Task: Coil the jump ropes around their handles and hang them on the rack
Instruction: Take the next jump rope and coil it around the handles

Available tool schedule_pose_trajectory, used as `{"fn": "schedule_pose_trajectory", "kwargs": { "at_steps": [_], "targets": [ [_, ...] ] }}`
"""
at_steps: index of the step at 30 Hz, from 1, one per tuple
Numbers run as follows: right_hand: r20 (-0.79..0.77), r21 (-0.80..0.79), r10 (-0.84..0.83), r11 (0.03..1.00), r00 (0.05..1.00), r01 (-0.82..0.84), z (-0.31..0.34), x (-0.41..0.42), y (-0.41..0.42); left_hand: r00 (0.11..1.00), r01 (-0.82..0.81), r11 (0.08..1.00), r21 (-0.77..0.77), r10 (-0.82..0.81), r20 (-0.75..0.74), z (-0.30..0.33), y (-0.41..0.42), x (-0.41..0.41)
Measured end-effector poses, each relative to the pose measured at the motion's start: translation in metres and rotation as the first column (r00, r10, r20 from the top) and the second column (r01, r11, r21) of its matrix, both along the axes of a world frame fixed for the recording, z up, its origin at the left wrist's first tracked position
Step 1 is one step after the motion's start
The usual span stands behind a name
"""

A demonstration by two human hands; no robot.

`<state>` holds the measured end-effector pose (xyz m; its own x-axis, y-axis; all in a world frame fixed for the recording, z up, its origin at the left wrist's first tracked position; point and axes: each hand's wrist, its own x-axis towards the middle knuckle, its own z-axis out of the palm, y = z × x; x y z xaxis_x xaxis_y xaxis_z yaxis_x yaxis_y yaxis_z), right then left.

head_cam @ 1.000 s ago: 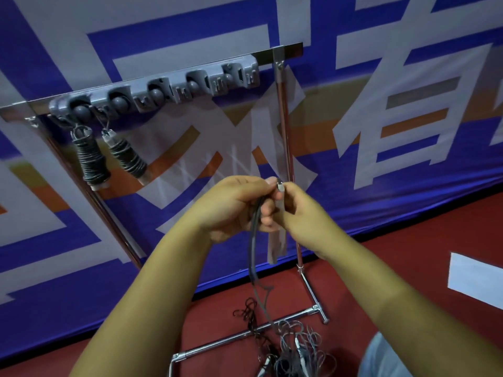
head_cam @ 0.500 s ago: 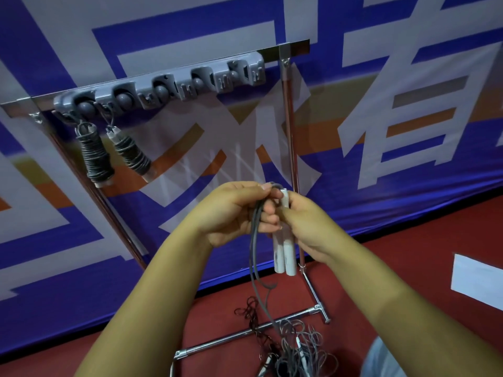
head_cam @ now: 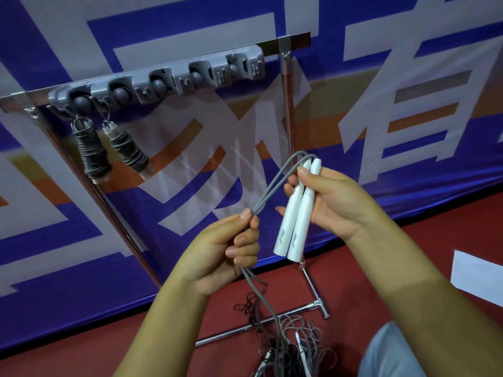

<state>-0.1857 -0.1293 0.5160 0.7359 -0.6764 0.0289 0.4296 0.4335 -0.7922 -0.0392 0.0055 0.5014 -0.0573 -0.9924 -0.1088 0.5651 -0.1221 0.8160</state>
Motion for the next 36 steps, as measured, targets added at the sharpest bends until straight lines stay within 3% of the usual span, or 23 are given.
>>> {"fn": "schedule_pose_trajectory", "kwargs": {
  "at_steps": [3,6,11,15,20,24,27,29,33,36],
  "targets": [
    [0.001,0.075,-0.023,0.997,1.0,0.023,0.001,0.005,0.002,0.991,-0.021,1.0,0.007,0.022,-0.131,-0.006,-0.001,0.007],
    [-0.034,0.099,-0.113,0.988,0.993,0.116,0.0,0.013,0.006,0.986,-0.061,0.998,0.023,0.064,-0.157,-0.007,-0.002,0.006],
    [-0.041,0.16,-0.201,0.966,0.979,0.205,0.006,0.022,0.009,0.968,-0.251,0.964,0.088,0.248,0.043,-0.002,-0.001,-0.005],
    [-0.087,0.14,-0.273,0.949,0.958,0.283,0.007,0.026,0.007,0.936,-0.321,0.942,0.101,0.299,0.187,-0.004,0.004,-0.005],
    [-0.021,0.19,-0.22,0.957,0.975,0.22,0.008,0.028,0.009,0.927,-0.326,0.945,0.031,0.313,0.208,-0.004,0.012,-0.012],
    [-0.029,0.158,-0.341,0.927,0.94,0.341,0.007,0.032,0.012,0.896,-0.323,0.944,-0.07,0.328,0.3,0.007,0.017,-0.015],
    [0.04,0.26,-0.345,0.91,0.938,0.323,0.014,0.033,0.009,0.884,-0.248,0.963,-0.106,0.27,0.382,0.001,0.022,-0.024],
    [0.081,0.341,-0.33,0.896,0.94,0.285,0.021,0.029,0.005,0.904,-0.194,0.976,-0.102,0.218,0.367,-0.012,0.026,-0.03],
    [0.025,0.368,-0.299,0.89,0.954,0.27,0.027,0.023,0.002,0.955,-0.216,0.968,-0.127,0.237,0.178,-0.026,0.03,-0.023],
    [-0.002,0.44,-0.27,0.864,0.963,0.243,0.028,0.022,0.005,0.975,-0.165,0.977,-0.132,0.182,0.127,-0.028,0.03,-0.018]
  ]
}}
